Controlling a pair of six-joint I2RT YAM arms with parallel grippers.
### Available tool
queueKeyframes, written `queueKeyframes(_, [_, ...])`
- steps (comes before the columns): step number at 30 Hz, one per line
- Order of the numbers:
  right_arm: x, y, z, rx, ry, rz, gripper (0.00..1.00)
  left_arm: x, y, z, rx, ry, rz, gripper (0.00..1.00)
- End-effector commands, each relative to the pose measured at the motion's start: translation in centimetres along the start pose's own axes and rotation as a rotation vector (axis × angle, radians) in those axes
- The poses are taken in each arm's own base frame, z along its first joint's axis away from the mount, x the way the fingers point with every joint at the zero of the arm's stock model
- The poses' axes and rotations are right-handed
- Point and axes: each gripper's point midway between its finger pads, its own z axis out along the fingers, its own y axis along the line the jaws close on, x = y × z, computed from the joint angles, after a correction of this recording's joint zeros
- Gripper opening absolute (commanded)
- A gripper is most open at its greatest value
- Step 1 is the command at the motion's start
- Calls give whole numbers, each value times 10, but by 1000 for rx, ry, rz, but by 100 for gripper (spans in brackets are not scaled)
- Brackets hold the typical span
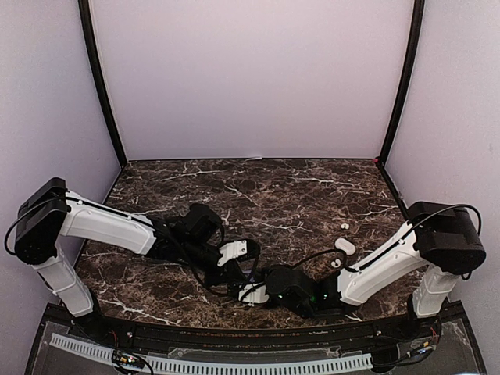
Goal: Insert the wireless bluetooth earbuds into the charging case
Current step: Insert the left earbud into the left side groove of the charging case.
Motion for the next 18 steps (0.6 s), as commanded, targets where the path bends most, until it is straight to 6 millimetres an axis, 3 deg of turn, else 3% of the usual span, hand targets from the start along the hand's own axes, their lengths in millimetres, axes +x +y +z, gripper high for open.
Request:
queueKeyframes(1, [-18,-16,0,58,-42,52,0,4,-6,1,17,36,-1,1])
queueKeyframes(7, [-17,-17,0,62,-43,57,0,7,-6,1,20,49,-2,0])
queueKeyframes(13, [-18,-17,-1,59,-46,57,0,-7,-14,-2,55,-32,33,0])
queueKeyframes(18, [-18,-16,-2,56,-43,55,0,-2,-10,4,58,8,19,0])
